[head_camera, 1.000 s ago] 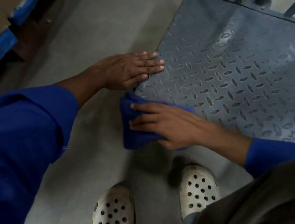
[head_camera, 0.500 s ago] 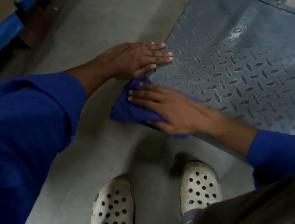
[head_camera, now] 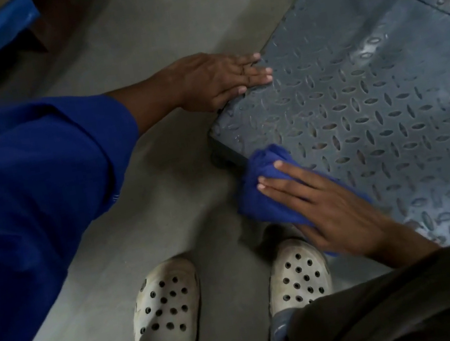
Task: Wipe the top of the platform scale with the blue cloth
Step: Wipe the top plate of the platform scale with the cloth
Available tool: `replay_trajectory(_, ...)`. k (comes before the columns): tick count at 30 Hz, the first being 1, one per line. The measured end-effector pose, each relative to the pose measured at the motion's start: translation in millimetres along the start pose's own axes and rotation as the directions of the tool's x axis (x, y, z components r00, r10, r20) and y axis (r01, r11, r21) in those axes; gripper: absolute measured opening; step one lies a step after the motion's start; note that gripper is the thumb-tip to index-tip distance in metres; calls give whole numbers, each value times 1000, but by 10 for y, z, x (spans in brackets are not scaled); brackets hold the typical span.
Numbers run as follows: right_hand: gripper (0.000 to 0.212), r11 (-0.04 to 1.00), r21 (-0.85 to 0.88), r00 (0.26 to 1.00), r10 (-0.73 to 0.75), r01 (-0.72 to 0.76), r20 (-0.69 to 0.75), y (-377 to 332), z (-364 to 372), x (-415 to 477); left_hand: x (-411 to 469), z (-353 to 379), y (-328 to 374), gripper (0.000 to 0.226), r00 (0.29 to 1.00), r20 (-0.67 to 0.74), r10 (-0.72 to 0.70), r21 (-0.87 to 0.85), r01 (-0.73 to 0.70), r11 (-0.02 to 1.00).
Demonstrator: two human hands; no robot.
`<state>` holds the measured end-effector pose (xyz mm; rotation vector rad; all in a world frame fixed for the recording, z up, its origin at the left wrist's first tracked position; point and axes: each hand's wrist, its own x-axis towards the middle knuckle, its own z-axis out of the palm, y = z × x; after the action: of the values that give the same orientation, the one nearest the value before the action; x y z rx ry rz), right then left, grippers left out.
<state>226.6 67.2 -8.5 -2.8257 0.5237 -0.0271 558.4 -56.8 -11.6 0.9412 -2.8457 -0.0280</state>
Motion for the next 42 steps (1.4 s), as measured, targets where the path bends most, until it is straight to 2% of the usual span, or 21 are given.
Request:
replay_trajectory(3, 82, 1000, -11, 999, 28, -28, 42, -52, -6, 117, 3, -5, -3, 52, 999, 32, -20, 17, 20, 1000)
replay_trajectory(8, 75, 999, -12, 999, -50, 50, -17, -68, -1, 1148, 67, -139, -94, 59, 987, 157, 29, 139, -51, 989)
replay_trajectory(11, 73, 998, -31, 998, -59, 59, -14, -76, -5, 1458, 60, -137, -66, 59, 986, 166, -10, 161, -17, 987)
replay_trajectory(14, 73, 998, -45, 999, -50, 50, -9, -114, -11, 1312, 55, -123, -18, 59, 985, 163, -58, 181, 27, 983)
replay_trajectory(18, 74, 999, -51, 1000, 4, -4, -8, -125, 37, 701, 50, -136, 33, 60, 985, 151, -84, 226, 48, 973)
replay_trajectory(22, 78, 994, -58, 990, 97, -92, 100, -152, 14, 71, 28, -124, 78, 59, 987, 122, -106, 186, 82, 979)
replay_trajectory(26, 77, 996, -46, 995, 83, -80, 52, -174, 43, 427, 20, -116, 93, 57, 985, 121, -124, 166, 103, 981)
replay_trajectory(30, 74, 998, -57, 1000, -21, 21, 3, -115, 27, 1193, 52, -172, 102, 58, 980, 156, -124, 216, 89, 972)
replay_trajectory(33, 71, 996, -92, 1000, -20, 19, -9, -120, 41, 1202, 19, -178, 123, 58, 981, 144, -133, 228, 98, 969)
replay_trajectory(35, 75, 988, -151, 999, 34, -39, -31, -135, 74, 855, 28, -145, 201, 57, 984, 95, -149, 214, 126, 969)
replay_trajectory(38, 77, 958, -196, 976, 190, -208, -108, -221, 146, 146, 131, -18, 416, 57, 979, -32, -200, 132, 202, 970)
replay_trajectory(40, 74, 915, -181, 926, 330, -362, -182, -242, 215, -312, 234, 59, 561, 57, 959, -78, -273, 78, 279, 957)
replay_trajectory(42, 67, 827, -180, 837, 483, -533, -256, -220, 282, -704, 401, 113, 724, 60, 941, -74, -331, 39, 335, 941)
